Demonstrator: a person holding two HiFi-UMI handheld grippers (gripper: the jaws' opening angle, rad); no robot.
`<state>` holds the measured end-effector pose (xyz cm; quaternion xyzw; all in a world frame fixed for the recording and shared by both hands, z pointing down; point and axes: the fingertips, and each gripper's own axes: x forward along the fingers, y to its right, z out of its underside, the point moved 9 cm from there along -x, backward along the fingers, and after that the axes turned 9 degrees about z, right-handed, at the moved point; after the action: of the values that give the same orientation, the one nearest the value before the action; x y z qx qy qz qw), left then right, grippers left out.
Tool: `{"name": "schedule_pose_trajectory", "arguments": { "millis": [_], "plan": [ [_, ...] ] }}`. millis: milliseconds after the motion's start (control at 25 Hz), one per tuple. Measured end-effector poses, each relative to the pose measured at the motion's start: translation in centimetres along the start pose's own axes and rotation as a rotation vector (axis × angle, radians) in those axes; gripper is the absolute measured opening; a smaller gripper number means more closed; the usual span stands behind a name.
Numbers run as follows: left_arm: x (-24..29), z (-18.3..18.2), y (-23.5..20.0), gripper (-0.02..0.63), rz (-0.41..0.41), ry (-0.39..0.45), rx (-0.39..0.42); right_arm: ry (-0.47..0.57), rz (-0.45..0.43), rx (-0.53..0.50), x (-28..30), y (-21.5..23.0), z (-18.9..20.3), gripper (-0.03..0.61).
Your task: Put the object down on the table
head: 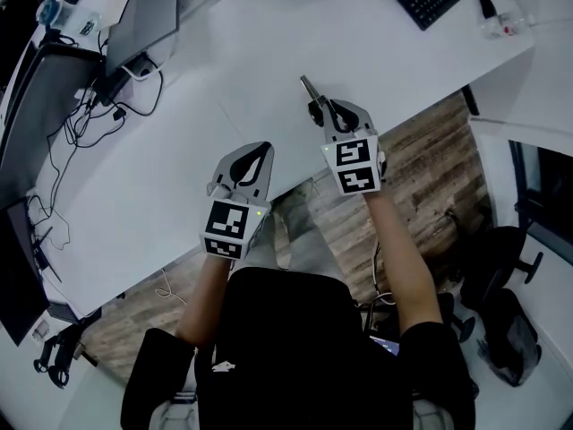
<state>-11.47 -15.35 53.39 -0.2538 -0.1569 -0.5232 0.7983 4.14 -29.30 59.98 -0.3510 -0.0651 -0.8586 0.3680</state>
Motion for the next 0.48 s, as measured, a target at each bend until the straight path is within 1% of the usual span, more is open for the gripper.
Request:
{"name": "schedule_pose_trajectory", "arguments": {
  "millis": [200,360,480],
  "plan": [
    [0.0,0.2,0.1,0.014,-0.002,-0.001,-0.001,0.016,0.015,-0.061,0.0,-0.7,-0.1,0.028],
    [0.0,0.6,0.0,0.014,-0.003,-0.006,-0.005,0.029,0.034,-0.09,0.0,-1.5,-0.1,0.029],
    [0.0,0.9,0.0,0.014,-0.001,-0.012,-0.009,0.022,0.019,-0.106,0.0,-2.3,0.0,0.029]
  ]
}}
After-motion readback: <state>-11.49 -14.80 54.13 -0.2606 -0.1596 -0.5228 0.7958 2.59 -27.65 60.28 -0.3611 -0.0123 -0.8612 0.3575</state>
